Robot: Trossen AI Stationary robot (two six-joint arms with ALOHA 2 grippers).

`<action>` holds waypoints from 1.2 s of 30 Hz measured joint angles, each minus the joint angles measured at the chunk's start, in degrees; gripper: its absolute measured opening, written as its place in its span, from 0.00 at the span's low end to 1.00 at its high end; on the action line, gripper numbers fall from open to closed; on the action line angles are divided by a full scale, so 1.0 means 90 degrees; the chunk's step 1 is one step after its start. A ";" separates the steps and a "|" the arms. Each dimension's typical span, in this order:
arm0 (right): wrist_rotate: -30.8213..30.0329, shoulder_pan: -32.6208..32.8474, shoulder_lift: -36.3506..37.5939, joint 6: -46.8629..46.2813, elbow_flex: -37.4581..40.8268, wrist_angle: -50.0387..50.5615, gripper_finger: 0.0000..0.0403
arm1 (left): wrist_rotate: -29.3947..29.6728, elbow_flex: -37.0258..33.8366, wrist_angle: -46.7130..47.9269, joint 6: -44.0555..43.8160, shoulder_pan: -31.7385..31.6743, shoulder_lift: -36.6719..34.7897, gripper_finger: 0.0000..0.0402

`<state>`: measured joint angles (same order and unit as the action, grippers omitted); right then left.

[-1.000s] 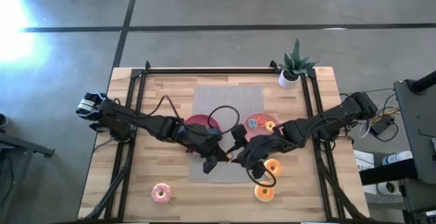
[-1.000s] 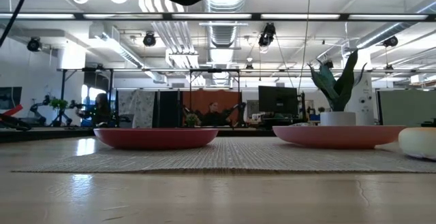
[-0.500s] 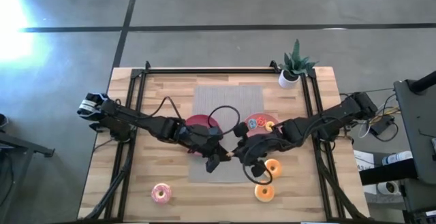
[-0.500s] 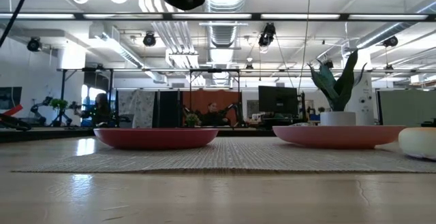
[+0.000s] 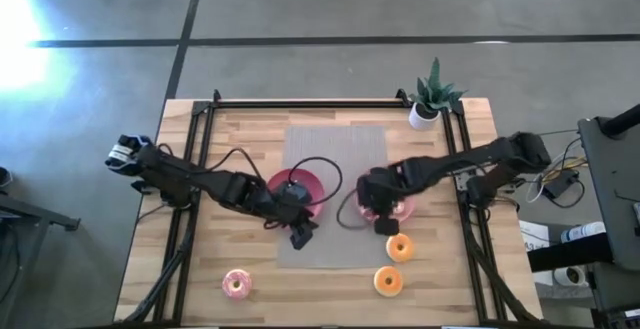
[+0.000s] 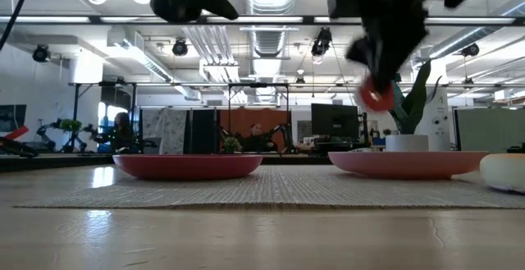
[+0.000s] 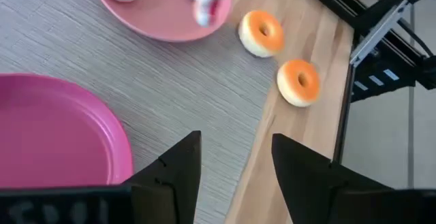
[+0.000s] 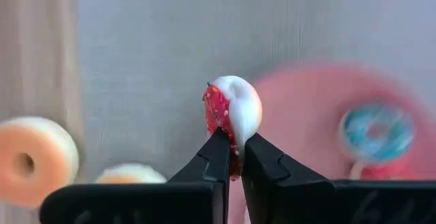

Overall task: Pick & Place donuts
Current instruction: Put the small pink donut on the light pink plate, then put the large pink donut on the pink plate

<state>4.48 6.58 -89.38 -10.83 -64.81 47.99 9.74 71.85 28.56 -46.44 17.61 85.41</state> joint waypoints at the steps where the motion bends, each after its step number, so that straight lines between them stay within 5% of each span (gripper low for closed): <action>1: 0.0204 -0.0195 0.0000 -0.0111 0.0249 -0.0114 0.03 | 0.0054 0.0000 0.0015 -0.0012 0.0067 -0.0017 0.38; 7: 0.1311 -0.1005 -0.0007 -0.0775 0.1331 -0.1010 0.03 | 0.0384 0.0000 0.0116 -0.0230 0.0592 -0.0093 0.38; 15: 0.1518 -0.1636 -0.0122 -0.1381 0.1713 -0.1645 0.04 | 0.0959 -0.0122 0.0256 -0.0649 0.0987 -0.0103 0.38; 20: 0.1749 -0.1786 -0.0372 -0.1396 0.1716 -0.1599 0.15 | 0.0977 -0.0129 0.0335 -0.0692 0.0988 -0.0107 0.38; 30: 0.0398 -0.1693 -0.0344 -0.0997 0.1352 -0.1016 0.38 | 0.0931 -0.0131 0.1402 -0.1129 0.1172 -0.0115 0.38; 36: -0.0250 -0.1461 -0.0104 -0.0546 0.0953 -0.0449 0.44 | 0.0337 -0.0152 0.2385 -0.1693 0.1730 -0.0127 0.38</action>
<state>2.23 -6.56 -90.32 -15.74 -56.23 43.94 12.77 70.49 50.02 -61.68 33.18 84.27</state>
